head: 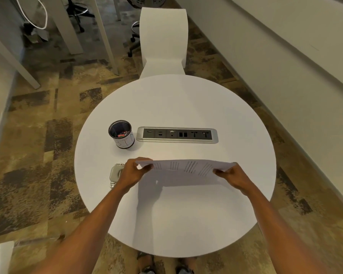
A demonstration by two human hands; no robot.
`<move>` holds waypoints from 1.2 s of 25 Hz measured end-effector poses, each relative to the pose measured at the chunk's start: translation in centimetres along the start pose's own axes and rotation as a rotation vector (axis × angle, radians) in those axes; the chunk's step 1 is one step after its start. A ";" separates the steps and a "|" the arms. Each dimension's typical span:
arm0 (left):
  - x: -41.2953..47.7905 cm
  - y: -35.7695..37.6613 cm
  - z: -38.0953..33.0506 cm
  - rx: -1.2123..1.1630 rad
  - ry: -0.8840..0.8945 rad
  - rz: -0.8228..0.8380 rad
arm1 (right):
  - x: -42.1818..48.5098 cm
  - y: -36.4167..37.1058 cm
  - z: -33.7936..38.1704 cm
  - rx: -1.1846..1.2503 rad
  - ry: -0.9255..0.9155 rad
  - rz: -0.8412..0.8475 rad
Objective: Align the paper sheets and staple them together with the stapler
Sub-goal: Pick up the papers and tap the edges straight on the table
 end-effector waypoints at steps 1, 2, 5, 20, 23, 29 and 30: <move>0.0 0.0 -0.1 -0.004 0.007 -0.005 | 0.3 -0.3 -0.1 0.009 -0.002 -0.031; 0.0 0.0 -0.2 -0.001 -0.004 -0.006 | 0.4 -0.6 -0.1 0.019 0.001 -0.039; -0.2 0.1 0.0 0.046 -0.057 0.011 | 0.6 -0.4 -0.7 0.007 0.041 0.057; 1.4 -1.4 -6.6 -0.107 0.001 0.138 | -2.3 -5.1 13.0 -0.201 -0.304 -0.110; 1.7 0.1 -9.7 -0.034 0.077 0.295 | -3.1 -5.1 17.1 -0.355 -0.332 -0.028; 2.2 2.6 -13.3 -0.070 0.235 0.241 | -4.3 -4.0 23.1 -0.499 -0.437 0.012; 2.1 2.5 -13.3 -0.104 0.239 0.203 | -4.1 -4.5 23.2 -0.465 -0.437 -0.049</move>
Point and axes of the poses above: each hand's wrist, its own x-axis towards the middle knuckle, its own y-axis out of the palm, z = x × y, the point moved 4 cm from there along x, towards the middle knuckle, and after that the axes turned 4 degrees about y, right-handed, at the moved point
